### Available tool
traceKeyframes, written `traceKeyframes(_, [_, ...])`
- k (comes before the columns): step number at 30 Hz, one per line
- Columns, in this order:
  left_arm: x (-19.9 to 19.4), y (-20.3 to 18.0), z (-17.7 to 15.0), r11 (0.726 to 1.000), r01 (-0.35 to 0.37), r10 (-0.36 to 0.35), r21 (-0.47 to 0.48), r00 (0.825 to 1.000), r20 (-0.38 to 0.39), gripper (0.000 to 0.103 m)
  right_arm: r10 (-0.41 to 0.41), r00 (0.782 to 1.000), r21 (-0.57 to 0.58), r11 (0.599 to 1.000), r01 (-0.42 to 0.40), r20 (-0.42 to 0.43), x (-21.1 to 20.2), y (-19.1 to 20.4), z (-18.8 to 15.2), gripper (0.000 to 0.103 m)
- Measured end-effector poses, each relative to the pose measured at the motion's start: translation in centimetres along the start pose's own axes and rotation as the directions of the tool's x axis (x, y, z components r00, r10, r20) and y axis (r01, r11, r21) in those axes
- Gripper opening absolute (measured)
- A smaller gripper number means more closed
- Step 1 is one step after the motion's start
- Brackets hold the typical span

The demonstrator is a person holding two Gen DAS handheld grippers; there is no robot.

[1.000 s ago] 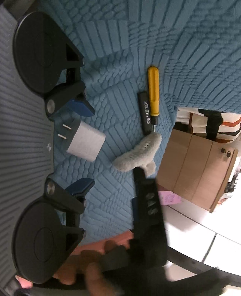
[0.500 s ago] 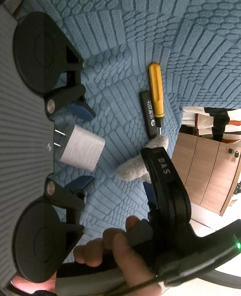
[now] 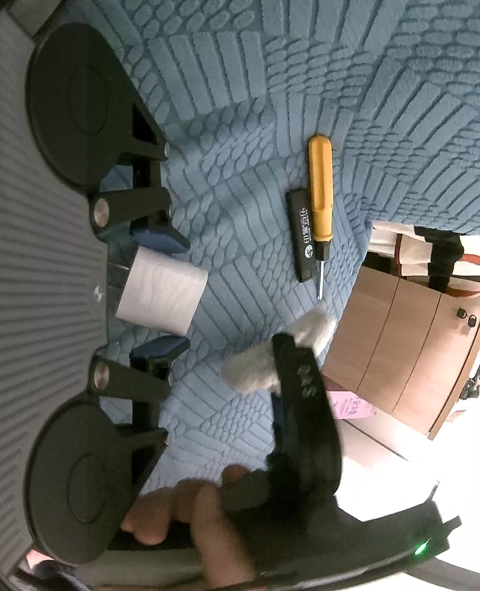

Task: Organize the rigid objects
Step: 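Grasp the white plush toy with the right tool while the left tool grasps the second charger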

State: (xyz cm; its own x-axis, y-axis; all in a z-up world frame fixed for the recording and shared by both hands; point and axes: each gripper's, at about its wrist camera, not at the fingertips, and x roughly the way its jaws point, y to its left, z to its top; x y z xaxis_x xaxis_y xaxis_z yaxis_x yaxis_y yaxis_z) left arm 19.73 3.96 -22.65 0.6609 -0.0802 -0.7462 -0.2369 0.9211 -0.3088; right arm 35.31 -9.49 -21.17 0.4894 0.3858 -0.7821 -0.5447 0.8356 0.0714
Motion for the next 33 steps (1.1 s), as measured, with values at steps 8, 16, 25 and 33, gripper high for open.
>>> traceKeyframes(8, [-0.8, -0.2, -0.1, 0.999, 0.035, -0.035, -0.027, 0.999, 0.007, 0.054, -0.065, 0.998, 0.031, 0.997, 0.065, 0.002, -3.8, -1.3, -2.6, 0.050])
traceKeyframes(16, [-1.6, -0.5, -0.3, 0.998, 0.047, -0.047, -0.039, 0.999, 0.002, 0.054, -0.087, 0.996, 0.091, 0.992, 0.088, -0.013, -7.0, -2.0, -6.3, 0.050])
traceKeyframes(25, [-3.9, -1.8, -0.5, 0.996, 0.091, -0.091, 0.011, 0.996, 0.019, 0.052, -0.124, 0.992, 0.190, 0.975, 0.119, 0.011, -10.9, -1.6, -9.9, 0.050])
traceKeyframes(33, [-6.1, -2.6, -0.3, 0.992, 0.129, -0.129, 0.016, 0.991, 0.031, 0.051, -0.124, 0.991, 0.193, 0.975, 0.112, 0.052, -13.8, -0.8, -11.0, 0.050])
